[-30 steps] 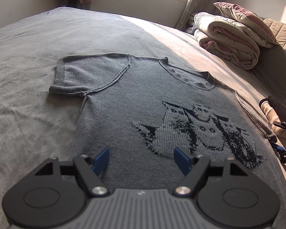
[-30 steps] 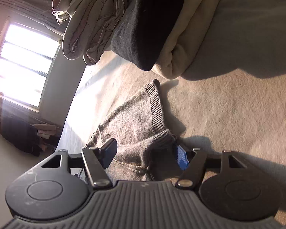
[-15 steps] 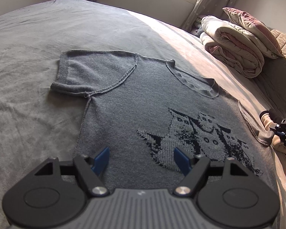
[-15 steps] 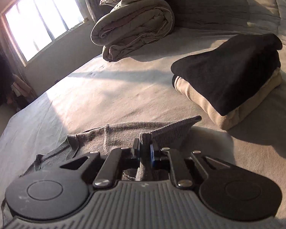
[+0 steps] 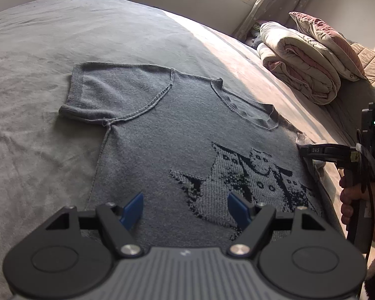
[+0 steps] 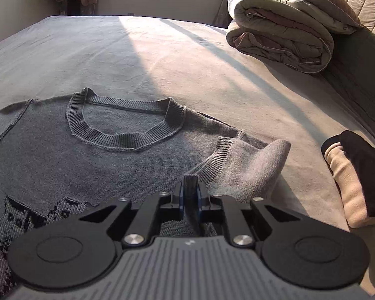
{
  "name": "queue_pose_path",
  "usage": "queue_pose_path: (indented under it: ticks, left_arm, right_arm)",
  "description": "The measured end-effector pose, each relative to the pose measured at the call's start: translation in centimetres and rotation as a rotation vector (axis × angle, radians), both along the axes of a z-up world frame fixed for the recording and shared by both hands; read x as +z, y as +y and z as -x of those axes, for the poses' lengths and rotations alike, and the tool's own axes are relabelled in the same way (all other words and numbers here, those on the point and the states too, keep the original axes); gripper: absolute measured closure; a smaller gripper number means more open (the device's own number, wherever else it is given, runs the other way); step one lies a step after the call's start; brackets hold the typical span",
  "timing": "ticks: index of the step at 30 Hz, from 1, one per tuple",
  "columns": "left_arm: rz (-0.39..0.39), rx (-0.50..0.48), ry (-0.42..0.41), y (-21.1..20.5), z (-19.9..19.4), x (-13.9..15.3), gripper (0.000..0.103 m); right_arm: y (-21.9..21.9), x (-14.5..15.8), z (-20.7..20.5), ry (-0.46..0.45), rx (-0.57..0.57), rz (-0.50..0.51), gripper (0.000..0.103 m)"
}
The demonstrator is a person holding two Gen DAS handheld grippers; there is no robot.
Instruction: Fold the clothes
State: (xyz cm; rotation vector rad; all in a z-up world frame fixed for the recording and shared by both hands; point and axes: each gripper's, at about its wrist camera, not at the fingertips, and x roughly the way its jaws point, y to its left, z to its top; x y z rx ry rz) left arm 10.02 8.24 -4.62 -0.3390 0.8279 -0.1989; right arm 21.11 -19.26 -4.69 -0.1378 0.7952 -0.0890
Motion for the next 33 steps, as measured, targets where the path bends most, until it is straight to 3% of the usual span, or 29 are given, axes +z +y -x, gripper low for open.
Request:
queue_pose_path:
  ticks: [4, 6, 7, 8, 12, 17, 20, 25, 29, 33]
  left_arm:
    - [0.008, 0.0, -0.001, 0.1, 0.0, 0.2, 0.027]
    - [0.014, 0.003, -0.004, 0.3, 0.0, 0.3, 0.027]
    - [0.022, 0.004, -0.002, 0.3, 0.0, 0.3, 0.027]
    - [0.031, 0.004, 0.0, 0.3, -0.1, 0.3, 0.028]
    - [0.079, -0.013, 0.007, 0.2, -0.1, 0.3, 0.03]
    - [0.083, -0.088, -0.008, -0.5, 0.3, 0.4, 0.044]
    - [0.095, -0.128, -0.001, -0.7, 0.3, 0.3, 0.045]
    - [0.008, -0.113, 0.04, -1.8, -1.0, 0.0, 0.045]
    - [-0.017, -0.134, 0.048, -4.2, -3.8, 0.8, 0.045]
    - [-0.034, -0.173, 0.025, -7.6, -7.0, 1.1, 0.045]
  right_arm:
    - [-0.3, 0.3, 0.0, 0.065, 0.051, -0.15, 0.083]
    - [-1.5, 1.2, 0.5, 0.056, 0.042, -0.235, 0.069]
    - [-2.2, 1.7, 0.7, 0.051, 0.037, -0.277, 0.057]
    - [-2.9, 2.1, 1.0, 0.039, 0.017, -0.305, 0.053]
    - [-5.2, 3.2, 1.9, 0.041, -0.031, -0.389, 0.053]
    - [-7.7, 4.2, 3.2, 0.014, -0.092, -0.444, 0.053]
    - [-9.7, 4.2, 3.9, -0.019, -0.11, -0.49, 0.053]
    - [-13.5, 3.1, 3.9, -0.037, -0.107, -0.575, 0.053]
    - [-15.8, 1.6, 2.7, -0.062, -0.099, -0.591, 0.053]
    - [-17.4, -0.5, 0.8, -0.055, -0.103, -0.685, 0.053]
